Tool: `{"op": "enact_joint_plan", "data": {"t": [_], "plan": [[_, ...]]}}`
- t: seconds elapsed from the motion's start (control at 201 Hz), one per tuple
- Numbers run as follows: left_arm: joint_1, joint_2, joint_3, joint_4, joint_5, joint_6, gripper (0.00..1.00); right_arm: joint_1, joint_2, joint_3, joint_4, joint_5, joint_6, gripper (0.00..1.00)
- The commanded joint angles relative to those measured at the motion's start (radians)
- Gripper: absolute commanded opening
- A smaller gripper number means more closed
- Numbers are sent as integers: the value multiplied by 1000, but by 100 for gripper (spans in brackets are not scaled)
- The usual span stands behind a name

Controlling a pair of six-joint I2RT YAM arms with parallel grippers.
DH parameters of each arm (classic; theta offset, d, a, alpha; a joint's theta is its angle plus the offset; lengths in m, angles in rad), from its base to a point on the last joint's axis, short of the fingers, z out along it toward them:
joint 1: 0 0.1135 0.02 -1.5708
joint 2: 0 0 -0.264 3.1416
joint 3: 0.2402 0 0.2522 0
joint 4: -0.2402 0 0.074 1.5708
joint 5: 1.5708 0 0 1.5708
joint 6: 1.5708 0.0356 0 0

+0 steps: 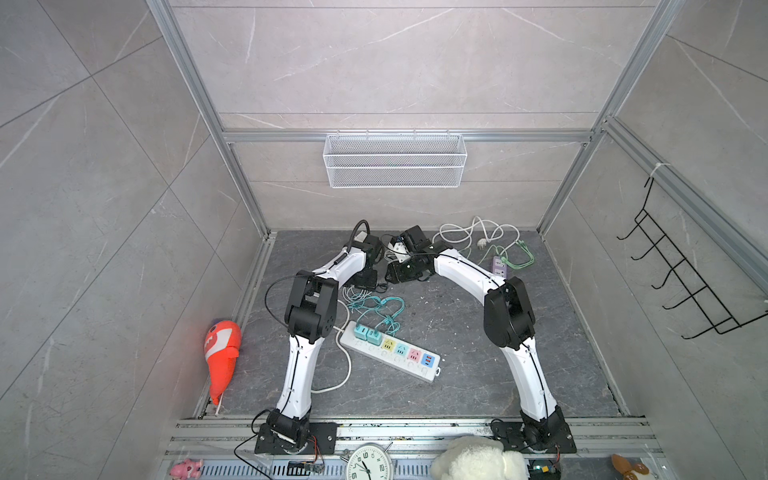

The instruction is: Insert the plug

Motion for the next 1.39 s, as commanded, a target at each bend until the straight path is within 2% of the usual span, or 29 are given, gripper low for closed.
{"op": "enact_joint_plan", "data": {"t": [0.0,0.184,0.264,0.368,0.602,0.752,0.931,1.075,1.234,1.319,1.389], "plan": [[-13,-6,-22,12,78,-128,70,0,-53,-29,25,-22,-10,52],[-2,-149,-185,207,223,-226,75,0,-68,-59,44,-38,-11,52],[2,-224,-249,288,229,-257,74,-1,-80,-76,54,-35,-11,52],[11,-265,-262,296,186,-264,75,0,-99,-106,72,-35,-8,52],[3,-234,-130,87,124,-20,77,0,-116,-133,80,-34,-8,52],[2,-241,-122,-11,88,103,79,-1,-116,-131,83,-34,-3,53],[5,-318,-241,132,128,116,78,0,-113,-126,82,-40,6,53],[3,-316,-228,143,-1,132,78,0,-126,-146,83,-41,-1,52],[6,-362,-291,348,-126,264,76,0,-138,-170,89,-40,-4,52],[13,-370,-315,465,-155,324,76,0,-147,-182,97,-42,-2,53],[18,-340,-283,485,-155,353,75,0,-152,-184,96,-45,-2,53]]}}
